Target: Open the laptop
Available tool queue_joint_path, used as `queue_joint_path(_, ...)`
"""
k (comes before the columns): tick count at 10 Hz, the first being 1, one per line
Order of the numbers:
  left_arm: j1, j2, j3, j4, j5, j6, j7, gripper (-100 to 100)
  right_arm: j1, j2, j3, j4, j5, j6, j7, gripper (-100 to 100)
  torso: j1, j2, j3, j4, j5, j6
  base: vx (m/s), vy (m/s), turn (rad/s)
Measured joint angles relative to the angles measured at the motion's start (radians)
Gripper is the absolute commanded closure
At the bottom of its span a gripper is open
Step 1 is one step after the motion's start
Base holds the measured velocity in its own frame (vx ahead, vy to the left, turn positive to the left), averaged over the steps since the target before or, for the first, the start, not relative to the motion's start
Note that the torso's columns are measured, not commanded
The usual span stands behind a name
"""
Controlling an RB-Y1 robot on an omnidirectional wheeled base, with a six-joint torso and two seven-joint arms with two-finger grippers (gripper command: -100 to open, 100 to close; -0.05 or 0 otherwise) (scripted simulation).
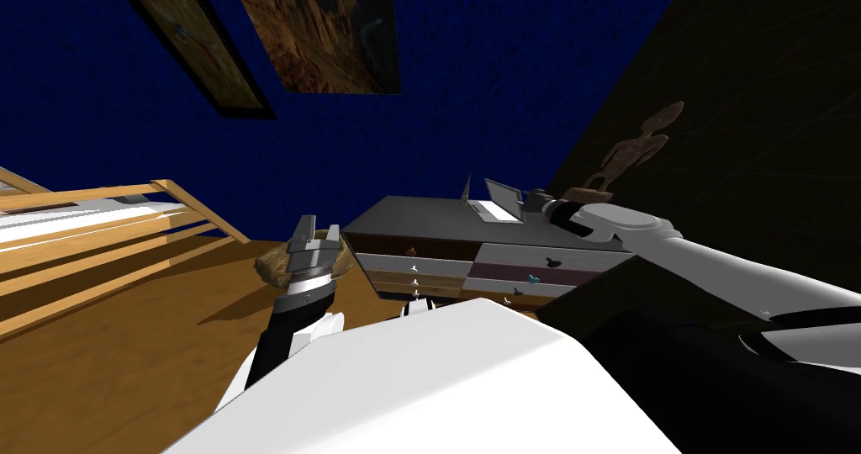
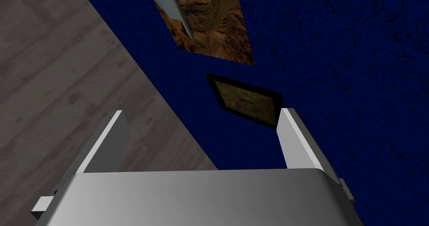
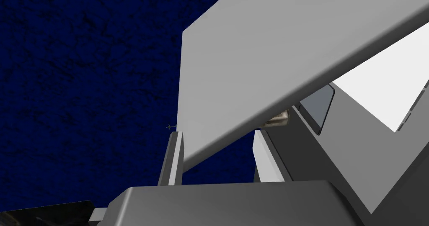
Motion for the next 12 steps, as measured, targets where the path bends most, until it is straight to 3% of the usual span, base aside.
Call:
queue_joint_path(7,0.000,0.000,0.000,0.000,0.000,0.000,0.000,0,0.031,0.021,0.041,-0.071,0.126,0.086,0.145,100,0.000,0.004,0.002,0.002,0.001,0.000,0.016,0.045,0.014)
queue_joint_path(8,0.000,0.000,0.000,0.000,0.000,0.000,0.000,0,0.049,0.025,0.048,-0.088,0.148,0.107,0.163,100,0.000,0.003,0.002,0.002,0.000,0.000,0.017,0.027,0.030)
queue_joint_path(9,0.000,0.000,0.000,0.000,0.000,0.000,0.000,0,0.049,0.033,0.058,-0.093,0.165,0.121,0.183,-100,-0.001,0.002,0.002,0.001,0.000,0.001,0.019,0.020,-0.073)
queue_joint_path(11,0.000,0.000,0.000,0.000,0.000,0.000,0.000,0,0.049,0.003,0.044,-0.080,0.151,0.103,0.171,-100,-0.002,0.002,0.001,0.000,-0.001,0.001,0.018,0.016,-0.088)
queue_joint_path(12,0.000,0.000,0.000,0.000,0.000,0.000,0.000,0,0.069,-0.026,0.021,-0.081,0.137,0.094,0.157,-100,-0.002,0.001,0.001,0.000,-0.001,0.000,0.023,0.020,-0.109)
